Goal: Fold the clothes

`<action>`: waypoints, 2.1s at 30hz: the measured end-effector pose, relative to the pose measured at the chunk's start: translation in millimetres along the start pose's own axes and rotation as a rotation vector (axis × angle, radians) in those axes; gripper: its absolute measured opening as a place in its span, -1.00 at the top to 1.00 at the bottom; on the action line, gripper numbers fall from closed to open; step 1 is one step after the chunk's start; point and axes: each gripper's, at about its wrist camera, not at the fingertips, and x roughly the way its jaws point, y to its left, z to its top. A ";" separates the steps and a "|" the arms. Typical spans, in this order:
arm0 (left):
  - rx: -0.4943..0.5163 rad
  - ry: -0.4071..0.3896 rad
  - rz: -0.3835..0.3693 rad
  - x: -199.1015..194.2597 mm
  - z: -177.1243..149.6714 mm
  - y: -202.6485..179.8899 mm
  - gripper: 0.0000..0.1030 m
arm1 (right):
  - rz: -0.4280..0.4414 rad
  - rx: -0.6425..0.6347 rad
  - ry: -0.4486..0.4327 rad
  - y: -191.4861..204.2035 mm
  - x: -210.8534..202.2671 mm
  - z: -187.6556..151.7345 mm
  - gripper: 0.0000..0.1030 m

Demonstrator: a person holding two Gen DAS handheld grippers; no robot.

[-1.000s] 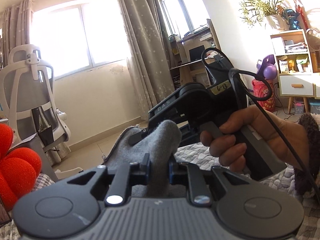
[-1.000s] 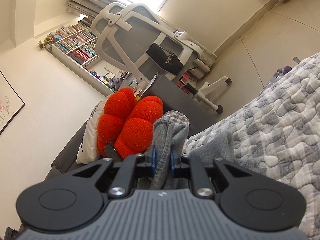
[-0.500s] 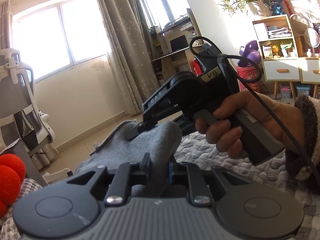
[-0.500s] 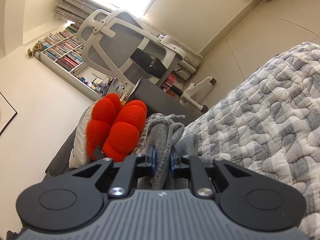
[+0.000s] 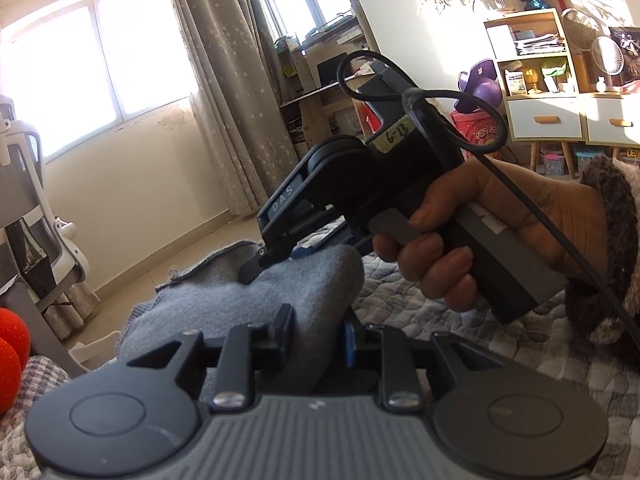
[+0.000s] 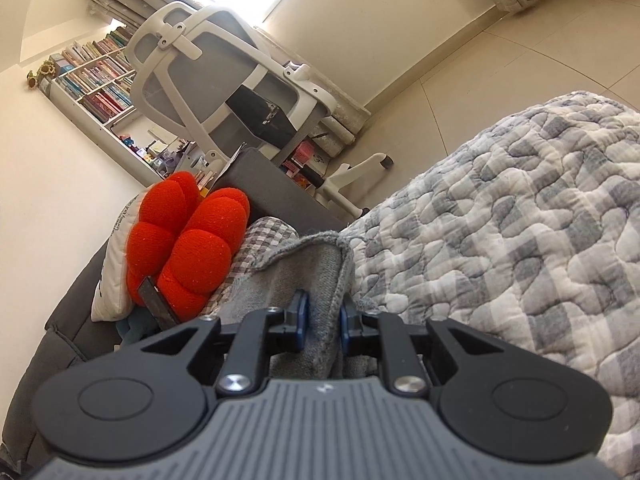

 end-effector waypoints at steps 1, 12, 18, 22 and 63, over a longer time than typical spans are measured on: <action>0.004 0.000 -0.001 -0.4 0.2 -0.8 0.39 | -0.008 -0.006 -0.005 2.0 -1.5 -0.8 0.52; -0.046 -0.042 -0.035 -18.9 5.5 4.3 0.04 | -0.104 -0.140 -0.108 36.3 -39.7 -20.0 0.22; -0.121 -0.106 -0.037 -43.1 7.4 20.8 -0.25 | -0.141 -0.250 -0.177 62.0 -56.7 -34.4 0.22; -0.205 -0.124 0.013 -53.4 -2.0 42.3 -0.28 | -0.190 -0.369 -0.240 85.4 -61.6 -50.2 0.22; -0.547 0.020 0.003 -18.7 -14.0 115.1 -0.07 | -0.310 -0.518 -0.121 110.1 -31.0 -69.8 0.23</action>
